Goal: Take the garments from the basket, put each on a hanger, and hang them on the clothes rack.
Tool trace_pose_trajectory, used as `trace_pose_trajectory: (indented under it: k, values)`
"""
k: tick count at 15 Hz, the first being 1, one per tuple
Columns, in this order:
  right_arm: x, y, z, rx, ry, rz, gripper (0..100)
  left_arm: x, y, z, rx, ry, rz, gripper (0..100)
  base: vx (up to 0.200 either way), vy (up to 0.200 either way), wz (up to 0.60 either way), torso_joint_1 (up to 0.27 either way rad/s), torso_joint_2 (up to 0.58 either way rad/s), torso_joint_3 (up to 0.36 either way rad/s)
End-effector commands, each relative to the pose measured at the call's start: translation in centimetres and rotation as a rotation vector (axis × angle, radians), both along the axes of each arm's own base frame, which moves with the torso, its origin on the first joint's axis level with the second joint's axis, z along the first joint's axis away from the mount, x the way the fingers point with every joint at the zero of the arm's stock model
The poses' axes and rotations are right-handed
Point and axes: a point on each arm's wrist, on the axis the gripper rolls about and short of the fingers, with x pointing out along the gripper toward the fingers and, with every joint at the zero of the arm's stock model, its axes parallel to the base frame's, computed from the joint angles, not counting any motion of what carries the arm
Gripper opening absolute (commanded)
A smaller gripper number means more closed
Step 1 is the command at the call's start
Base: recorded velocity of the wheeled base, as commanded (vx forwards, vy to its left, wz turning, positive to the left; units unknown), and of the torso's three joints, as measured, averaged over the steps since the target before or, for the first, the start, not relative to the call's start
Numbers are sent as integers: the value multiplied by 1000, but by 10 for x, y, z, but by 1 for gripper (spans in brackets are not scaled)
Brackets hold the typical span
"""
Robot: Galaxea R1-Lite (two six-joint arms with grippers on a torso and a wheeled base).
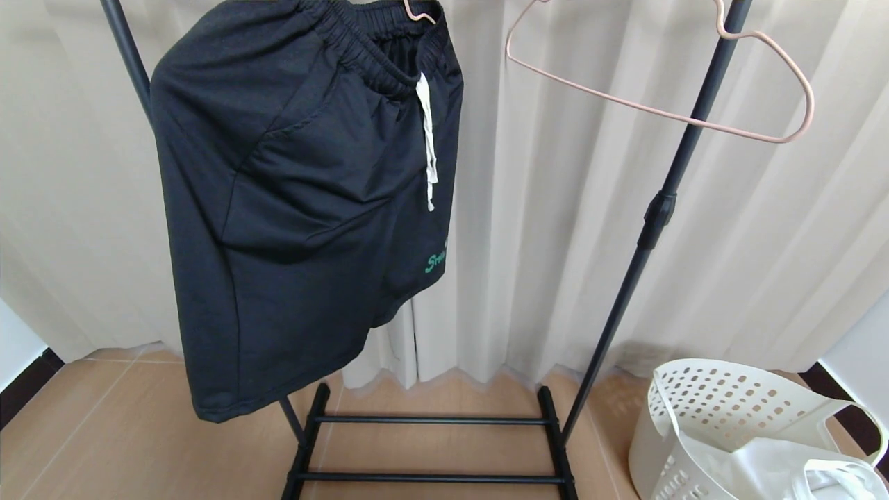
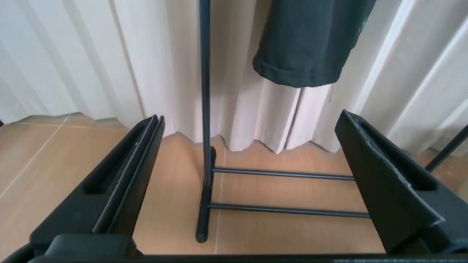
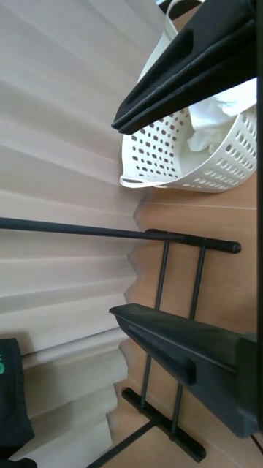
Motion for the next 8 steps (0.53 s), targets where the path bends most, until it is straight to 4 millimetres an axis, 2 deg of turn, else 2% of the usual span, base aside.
trace_pose_trajectory:
  k: [1,6,8]
  values:
    - [0,0,0,-1,-1,0,100,0,0,0,-1,2,0,100,0,0,-600,2,12,17]
    - [0,0,0,1,-1,0,100,0,0,0,-1,2,0,100,0,0,-600,3,3,6]
    - [0,0,0,1,-1,0,100,0,0,0,0,2,-1,100,0,0,0,0,0,0]
